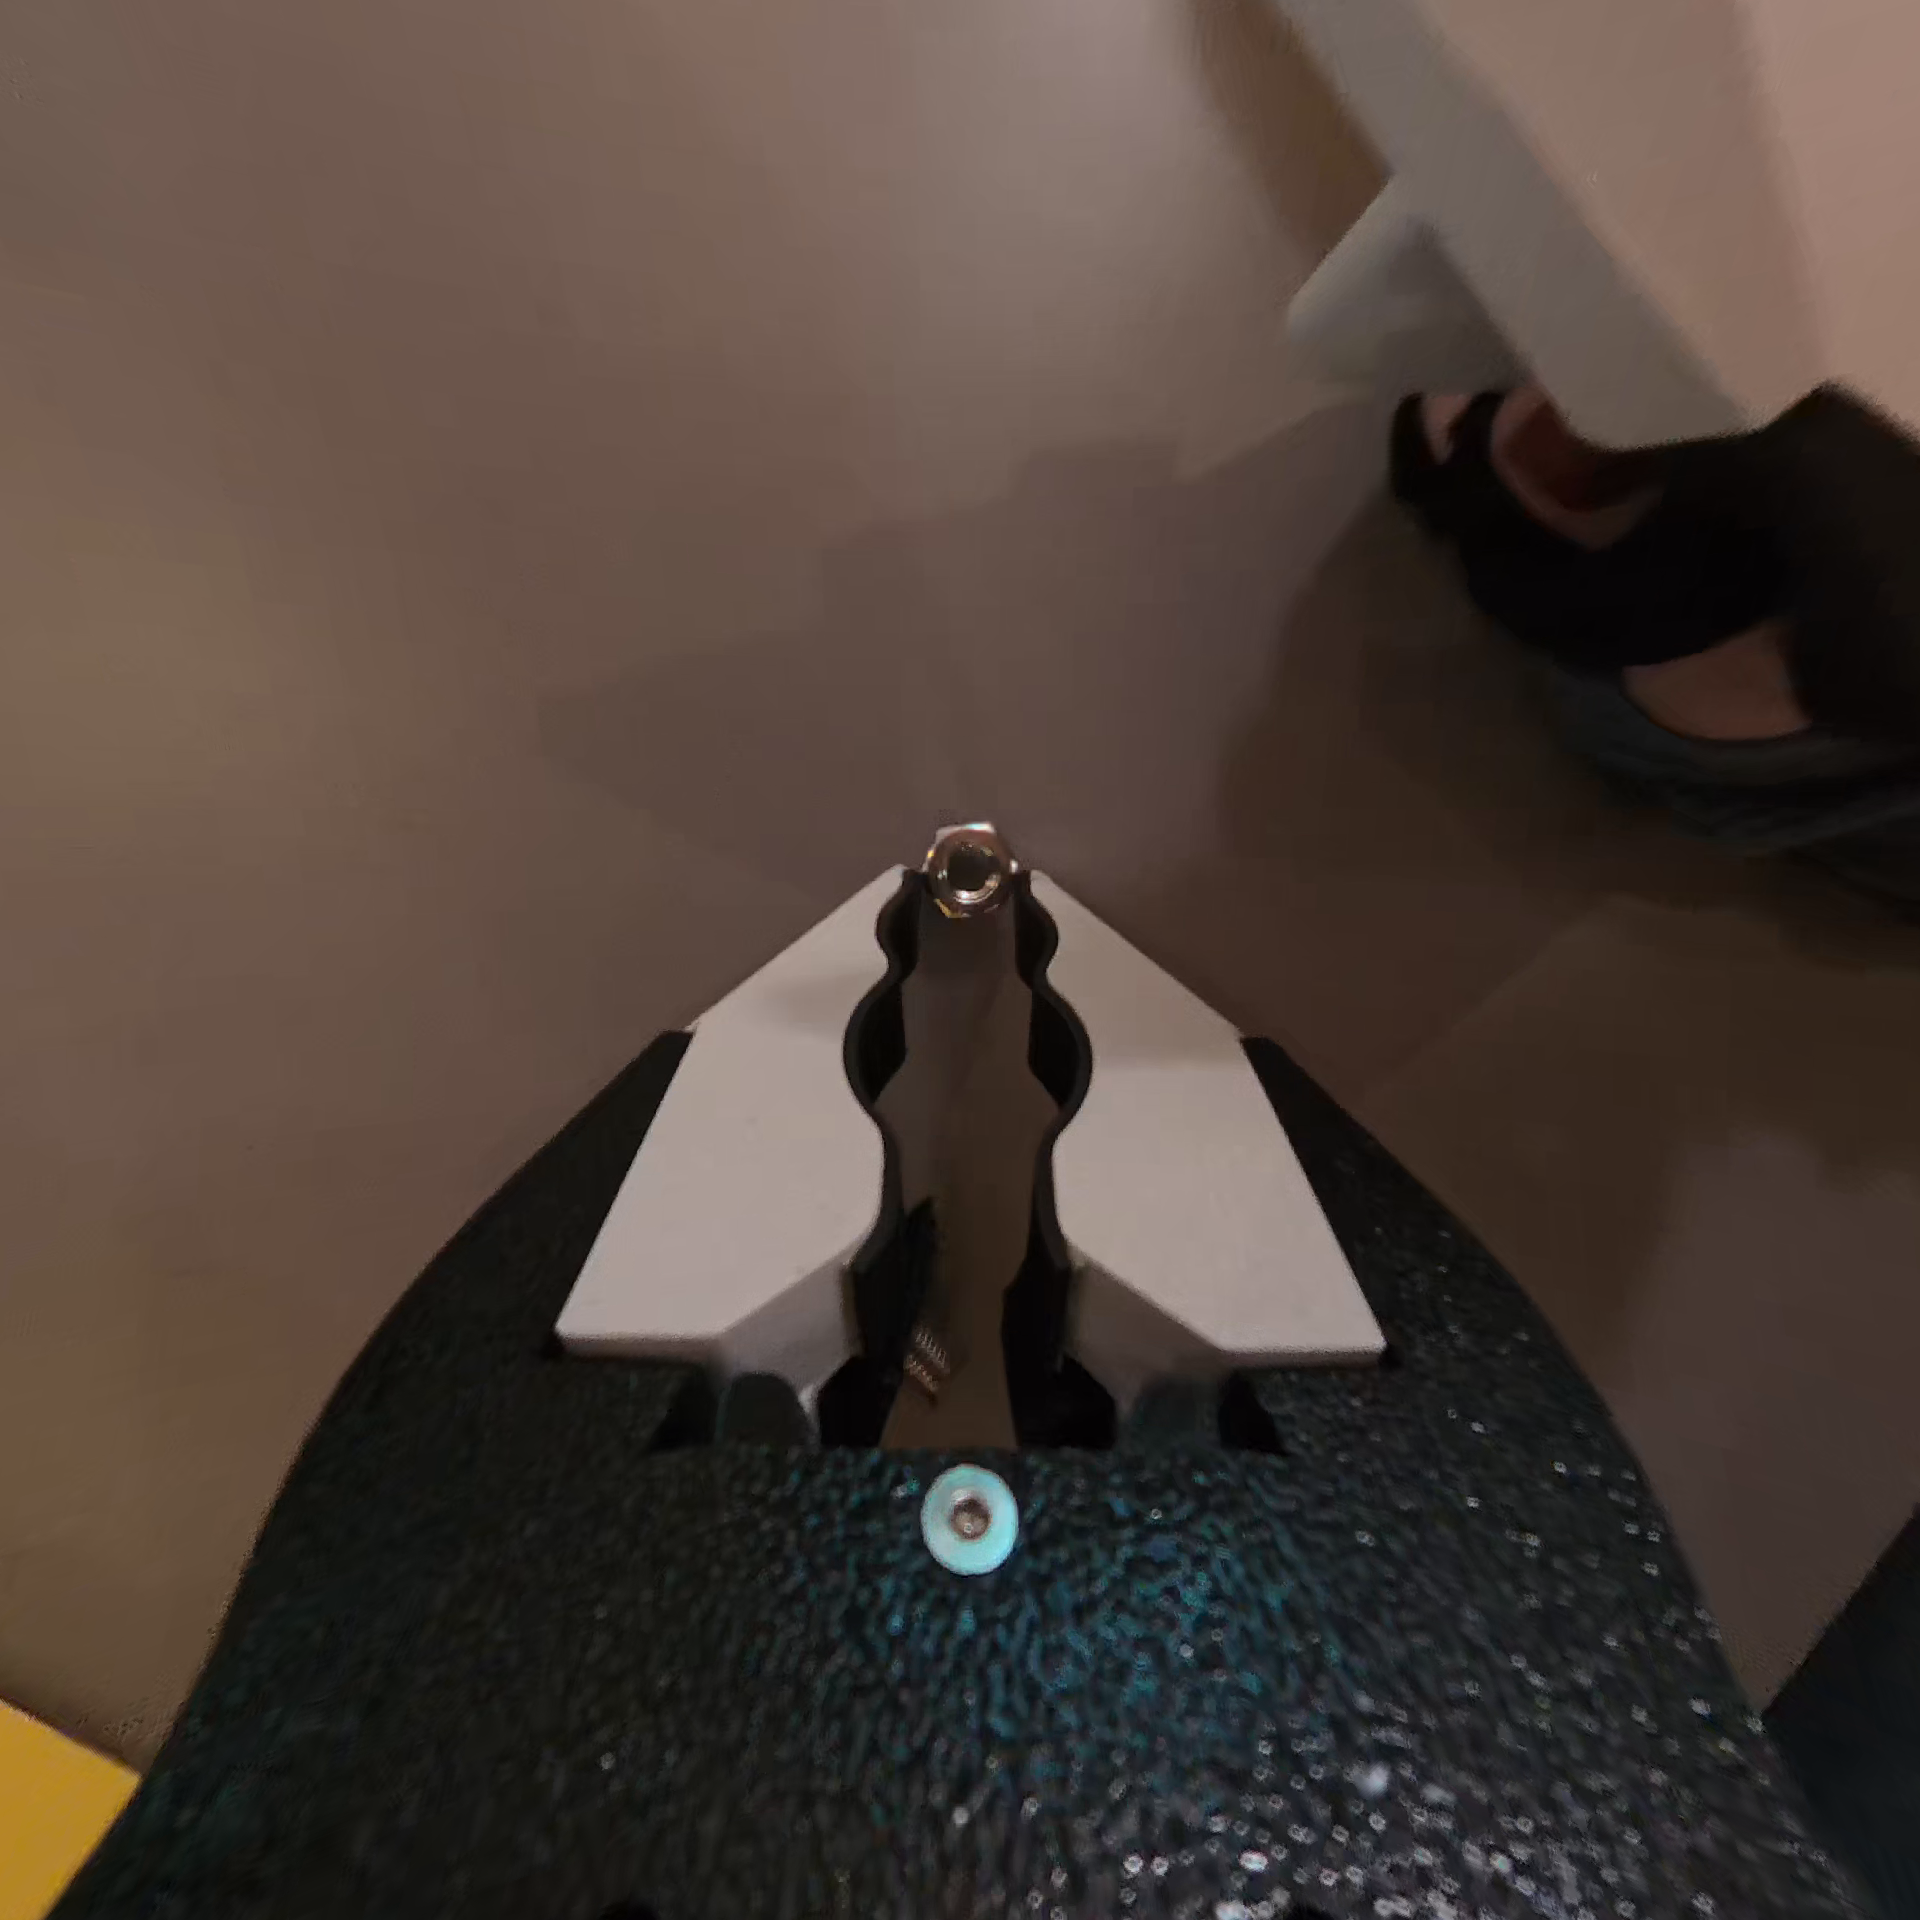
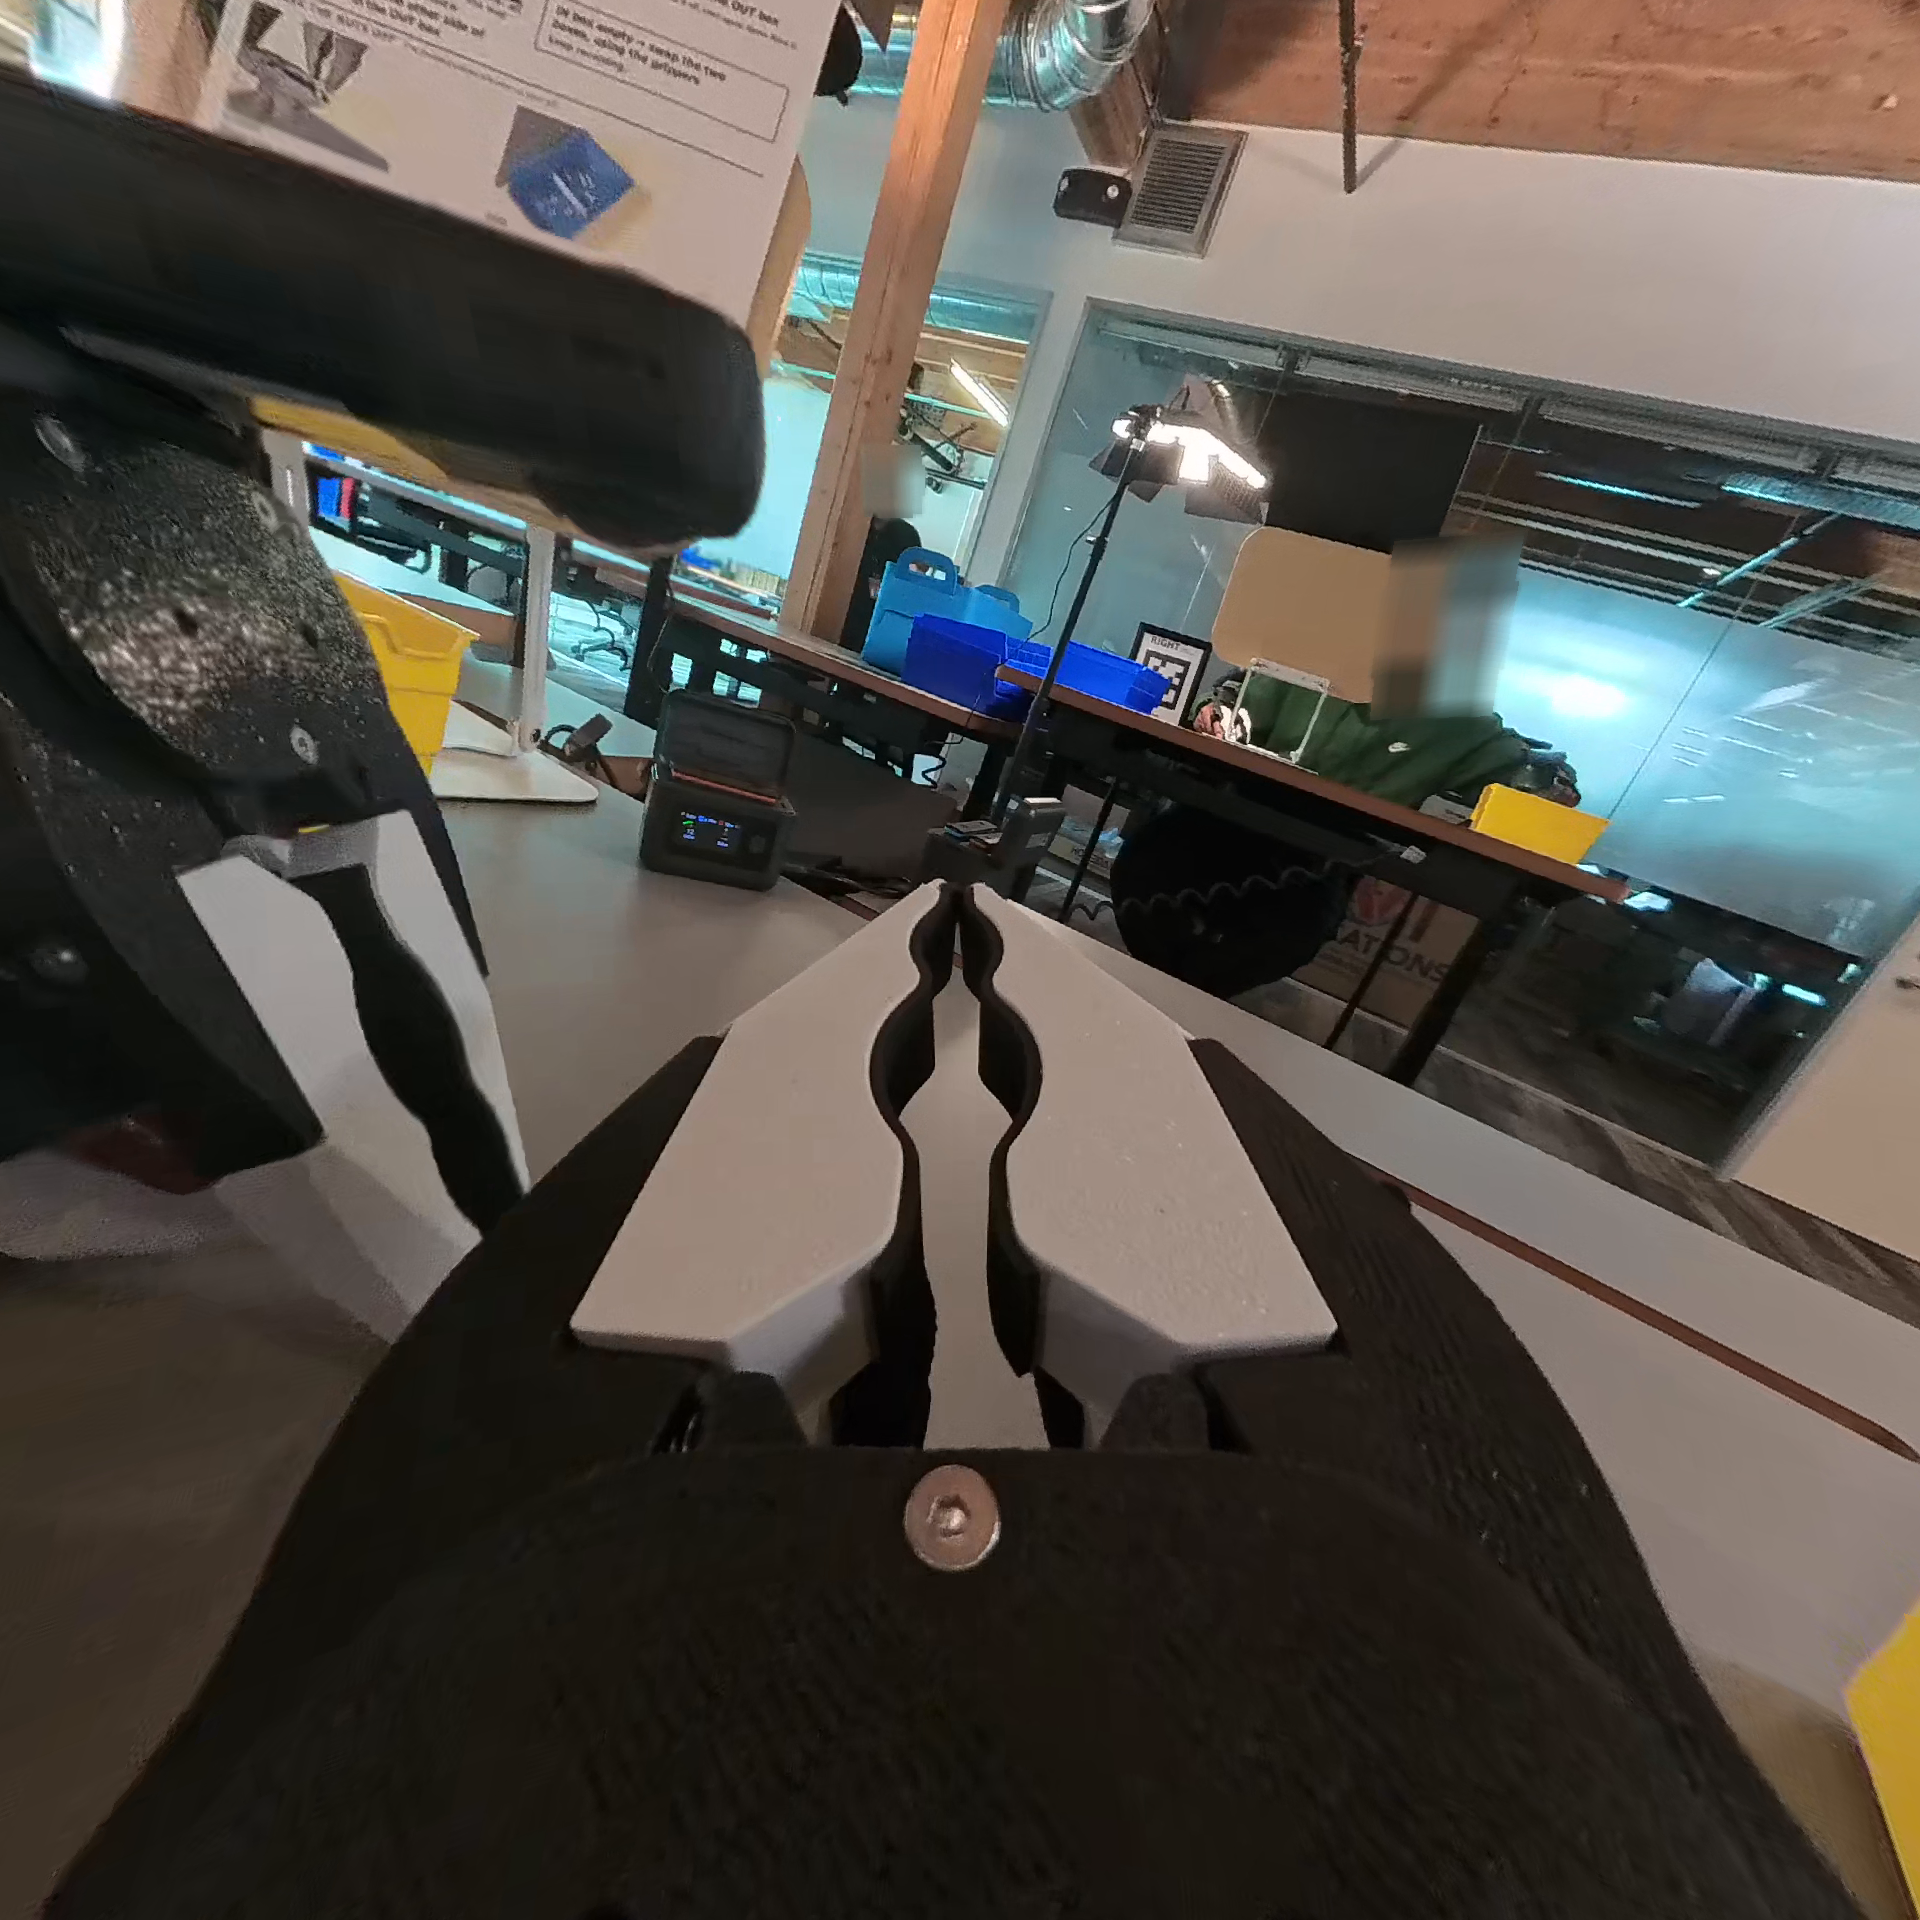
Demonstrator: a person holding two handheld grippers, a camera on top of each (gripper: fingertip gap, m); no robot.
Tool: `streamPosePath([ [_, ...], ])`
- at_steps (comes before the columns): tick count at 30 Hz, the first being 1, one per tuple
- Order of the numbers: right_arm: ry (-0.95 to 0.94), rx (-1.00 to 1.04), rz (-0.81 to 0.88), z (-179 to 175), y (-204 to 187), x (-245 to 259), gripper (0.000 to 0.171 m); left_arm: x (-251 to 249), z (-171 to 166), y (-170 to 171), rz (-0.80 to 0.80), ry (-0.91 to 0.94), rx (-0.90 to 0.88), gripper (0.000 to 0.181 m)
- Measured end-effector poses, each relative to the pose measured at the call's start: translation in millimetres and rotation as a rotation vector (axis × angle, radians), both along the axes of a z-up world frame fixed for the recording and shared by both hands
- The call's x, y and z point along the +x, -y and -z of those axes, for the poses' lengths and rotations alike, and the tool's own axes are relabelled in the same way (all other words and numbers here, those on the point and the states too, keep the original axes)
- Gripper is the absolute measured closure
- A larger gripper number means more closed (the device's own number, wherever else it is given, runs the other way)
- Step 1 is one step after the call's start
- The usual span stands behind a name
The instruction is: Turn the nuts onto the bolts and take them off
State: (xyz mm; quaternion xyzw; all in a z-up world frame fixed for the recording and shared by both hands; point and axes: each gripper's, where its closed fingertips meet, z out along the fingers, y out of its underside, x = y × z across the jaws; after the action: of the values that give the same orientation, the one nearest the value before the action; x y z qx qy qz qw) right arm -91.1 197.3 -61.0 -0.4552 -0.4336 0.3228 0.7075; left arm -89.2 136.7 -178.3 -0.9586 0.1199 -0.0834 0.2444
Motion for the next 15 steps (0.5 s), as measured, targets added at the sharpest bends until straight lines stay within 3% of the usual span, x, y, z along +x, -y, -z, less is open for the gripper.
streamPosePath([
  [4, -0.006, 0.001, 0.007, -0.1, -1.6, -1.5, 0.171, -13.3, -16.7, 4.6, -0.077, 0.013, 0.087, 0.144],
  [8, -0.019, -0.018, 0.011, -1.9, -4.0, -0.5, 0.170, -32.6, -31.6, 35.1, -0.219, 0.059, 0.157, 0.134],
  [15, -0.003, 0.015, -0.009, -1.4, 5.7, -5.1, 0.170, -10.6, -5.3, 88.2, -0.240, 0.161, 0.028, 0.120],
])
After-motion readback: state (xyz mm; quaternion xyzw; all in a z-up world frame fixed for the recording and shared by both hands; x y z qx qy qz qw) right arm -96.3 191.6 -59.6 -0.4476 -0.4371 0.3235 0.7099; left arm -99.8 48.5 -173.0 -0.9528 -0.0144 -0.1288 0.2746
